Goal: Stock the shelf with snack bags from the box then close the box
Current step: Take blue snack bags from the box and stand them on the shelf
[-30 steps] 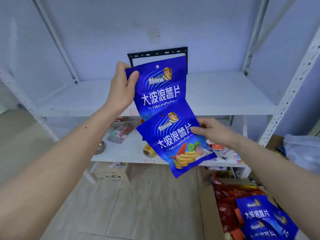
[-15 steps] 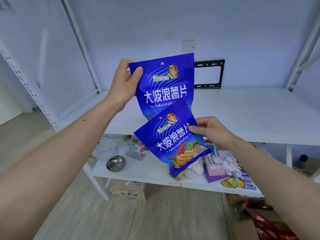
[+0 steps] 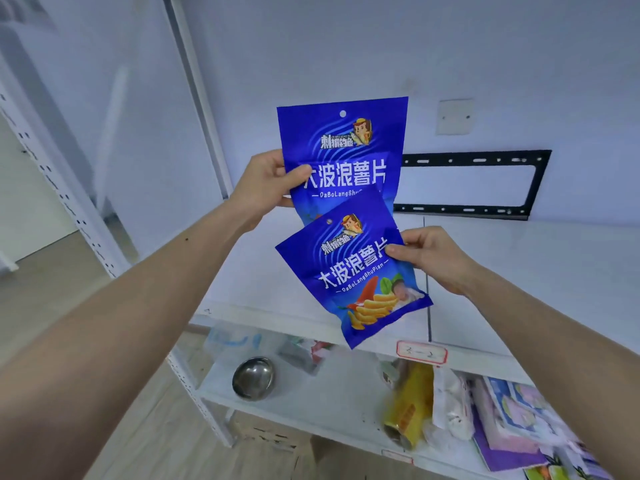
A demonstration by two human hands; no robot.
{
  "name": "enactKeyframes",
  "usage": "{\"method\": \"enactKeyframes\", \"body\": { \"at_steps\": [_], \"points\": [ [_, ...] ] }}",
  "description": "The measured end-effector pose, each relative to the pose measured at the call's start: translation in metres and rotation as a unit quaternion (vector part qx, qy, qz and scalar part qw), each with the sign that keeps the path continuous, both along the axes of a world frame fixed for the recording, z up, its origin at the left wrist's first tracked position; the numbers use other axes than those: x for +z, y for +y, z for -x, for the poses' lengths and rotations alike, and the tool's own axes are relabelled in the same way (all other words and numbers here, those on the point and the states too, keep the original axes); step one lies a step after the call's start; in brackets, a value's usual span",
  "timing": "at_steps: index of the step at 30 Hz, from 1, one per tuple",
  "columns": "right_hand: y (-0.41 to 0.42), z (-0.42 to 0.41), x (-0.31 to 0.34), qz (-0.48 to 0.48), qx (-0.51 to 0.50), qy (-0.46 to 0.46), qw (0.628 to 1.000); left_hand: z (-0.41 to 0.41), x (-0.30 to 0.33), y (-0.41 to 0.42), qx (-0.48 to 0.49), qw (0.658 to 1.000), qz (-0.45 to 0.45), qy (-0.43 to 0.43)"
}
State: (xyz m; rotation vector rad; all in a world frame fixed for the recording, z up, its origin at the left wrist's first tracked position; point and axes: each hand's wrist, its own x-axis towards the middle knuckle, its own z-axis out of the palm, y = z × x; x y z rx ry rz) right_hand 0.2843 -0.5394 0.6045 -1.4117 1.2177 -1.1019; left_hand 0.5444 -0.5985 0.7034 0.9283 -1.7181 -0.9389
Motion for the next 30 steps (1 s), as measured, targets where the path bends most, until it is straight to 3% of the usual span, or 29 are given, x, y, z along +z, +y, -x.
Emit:
{"method": "enactKeyframes", "body": {
  "at_steps": [11,19,30],
  "points": [
    [-0.151,-0.056,-0.010,-0.013,-0.026,0.049,0.998,-0.090,-0.031,-0.182,0.067,0.998,-0.001,0.014],
    [-0.253,-0.131,-0.012,-0.003,-0.103,0.034,0.994,-0.165,-0.064,-0.346,0.084,0.995,0.007,-0.061],
    [-0.344,-0.172,-0.035,-0.046,-0.174,0.048,0.983,-0.173,-0.123,-0.493,0.117,0.990,-0.050,-0.062]
  ]
}}
